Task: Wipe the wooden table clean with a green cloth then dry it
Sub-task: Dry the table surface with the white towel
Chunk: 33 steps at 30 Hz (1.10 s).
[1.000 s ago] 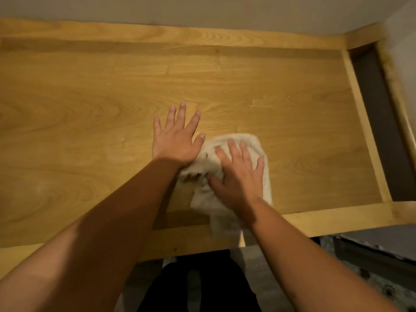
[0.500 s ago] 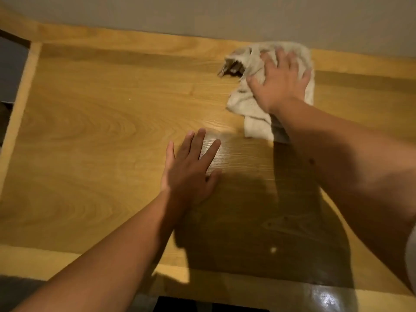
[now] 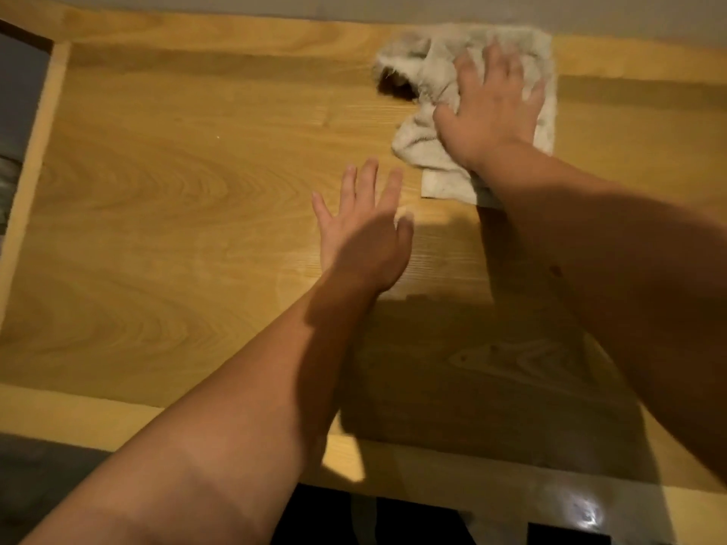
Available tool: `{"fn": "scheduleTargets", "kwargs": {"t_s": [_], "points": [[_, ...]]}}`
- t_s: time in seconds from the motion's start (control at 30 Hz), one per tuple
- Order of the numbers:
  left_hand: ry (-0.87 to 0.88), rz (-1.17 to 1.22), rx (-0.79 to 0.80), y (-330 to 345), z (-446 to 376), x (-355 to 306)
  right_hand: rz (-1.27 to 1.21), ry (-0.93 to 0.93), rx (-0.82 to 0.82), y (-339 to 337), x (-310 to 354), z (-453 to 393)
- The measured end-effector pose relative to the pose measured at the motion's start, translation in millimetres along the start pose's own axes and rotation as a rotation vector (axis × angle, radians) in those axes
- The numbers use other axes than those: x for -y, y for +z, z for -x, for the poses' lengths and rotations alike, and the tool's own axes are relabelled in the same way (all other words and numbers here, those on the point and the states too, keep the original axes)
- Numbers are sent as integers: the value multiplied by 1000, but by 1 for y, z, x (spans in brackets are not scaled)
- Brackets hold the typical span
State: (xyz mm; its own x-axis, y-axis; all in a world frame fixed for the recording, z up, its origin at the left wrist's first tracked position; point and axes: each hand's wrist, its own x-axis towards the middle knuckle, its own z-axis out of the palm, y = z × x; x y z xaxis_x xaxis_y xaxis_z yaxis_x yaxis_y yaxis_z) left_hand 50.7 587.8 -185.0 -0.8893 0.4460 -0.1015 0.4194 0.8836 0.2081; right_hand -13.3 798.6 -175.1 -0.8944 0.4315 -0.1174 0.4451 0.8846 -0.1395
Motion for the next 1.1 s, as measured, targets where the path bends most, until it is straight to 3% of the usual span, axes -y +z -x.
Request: {"fn": "scheduleTargets", "kwargs": {"t_s": [0.2,0.33,0.53,0.63,0.73,0.93,1.1], "points": [[-2,-42,81,-5,-3,4,-36,27,67,13,-2,147],[21,-110,155,-7,-5,2,-35,4,-7,19,-11,266],[6,-105,132,-16,4,-6,-50,39,18,36,-33,407],[147,-215,147,-19,6,-24,-64,63,33,31,-42,404],[306,-160,196,-9,26,-50,-23,54,17,29,-53,378],[237,-135,189,3,26,-51,50,78,-97,20,-84,272],[-18,33,98,3,15,-104,-35,117,-21,5,-110,139]]}}
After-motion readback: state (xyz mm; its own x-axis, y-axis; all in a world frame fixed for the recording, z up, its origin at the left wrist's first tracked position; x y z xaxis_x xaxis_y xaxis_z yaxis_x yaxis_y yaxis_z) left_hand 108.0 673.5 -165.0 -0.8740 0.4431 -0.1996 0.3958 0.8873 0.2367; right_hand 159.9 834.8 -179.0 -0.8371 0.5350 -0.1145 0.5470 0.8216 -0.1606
